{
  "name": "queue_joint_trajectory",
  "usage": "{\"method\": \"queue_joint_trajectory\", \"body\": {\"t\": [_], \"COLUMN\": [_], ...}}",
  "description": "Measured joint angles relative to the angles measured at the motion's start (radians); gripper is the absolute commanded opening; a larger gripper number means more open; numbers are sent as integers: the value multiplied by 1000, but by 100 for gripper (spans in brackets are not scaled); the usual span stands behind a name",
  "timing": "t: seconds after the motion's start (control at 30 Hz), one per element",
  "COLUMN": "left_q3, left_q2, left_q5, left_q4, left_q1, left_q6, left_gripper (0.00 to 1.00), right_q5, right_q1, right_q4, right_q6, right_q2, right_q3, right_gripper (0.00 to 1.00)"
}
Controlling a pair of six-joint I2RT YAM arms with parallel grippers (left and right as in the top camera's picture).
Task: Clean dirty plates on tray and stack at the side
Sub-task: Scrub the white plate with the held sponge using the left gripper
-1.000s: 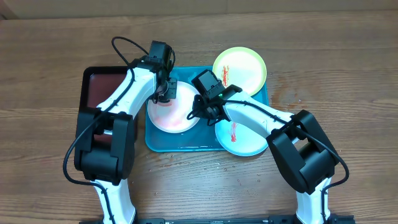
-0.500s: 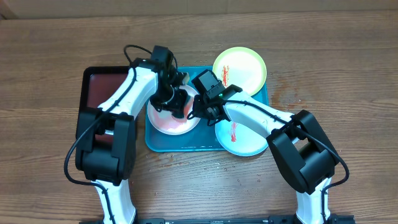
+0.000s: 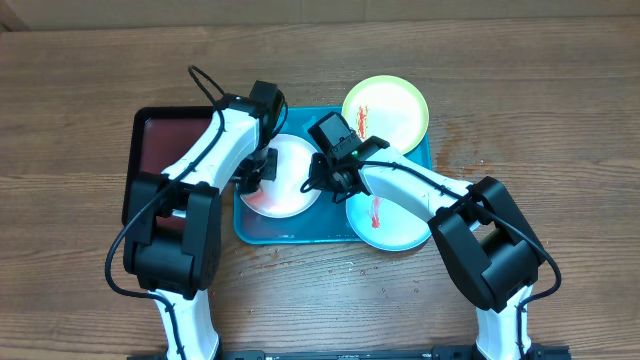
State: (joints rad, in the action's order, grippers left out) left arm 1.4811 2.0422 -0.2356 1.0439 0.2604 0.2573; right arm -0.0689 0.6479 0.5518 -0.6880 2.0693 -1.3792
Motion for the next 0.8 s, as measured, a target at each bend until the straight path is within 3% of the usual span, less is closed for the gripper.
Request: {"method": "queue_joint_trajectory", "body": {"t": [0.17, 0.37, 0.63, 0.8], "left_q3": [0, 1, 4, 4], "left_q2": [0, 0, 0, 0], "left_q5": [31, 291, 511, 539], "left_q4": [-156, -249, -16, 98], "left_q1": [0, 0, 2, 2], "left_q6": [-5, -171, -379, -487], "left_gripper": [4, 4, 4, 4], "right_q5": [-2, -2, -2, -2], "right_q1": [0, 0, 0, 0], "right_q4": [2, 2, 3, 3], "right_q6": [0, 0, 0, 0], "right_q2": [0, 0, 0, 0], "right_q3": [0, 0, 0, 0], "right_gripper": [4, 4, 4, 4]}}
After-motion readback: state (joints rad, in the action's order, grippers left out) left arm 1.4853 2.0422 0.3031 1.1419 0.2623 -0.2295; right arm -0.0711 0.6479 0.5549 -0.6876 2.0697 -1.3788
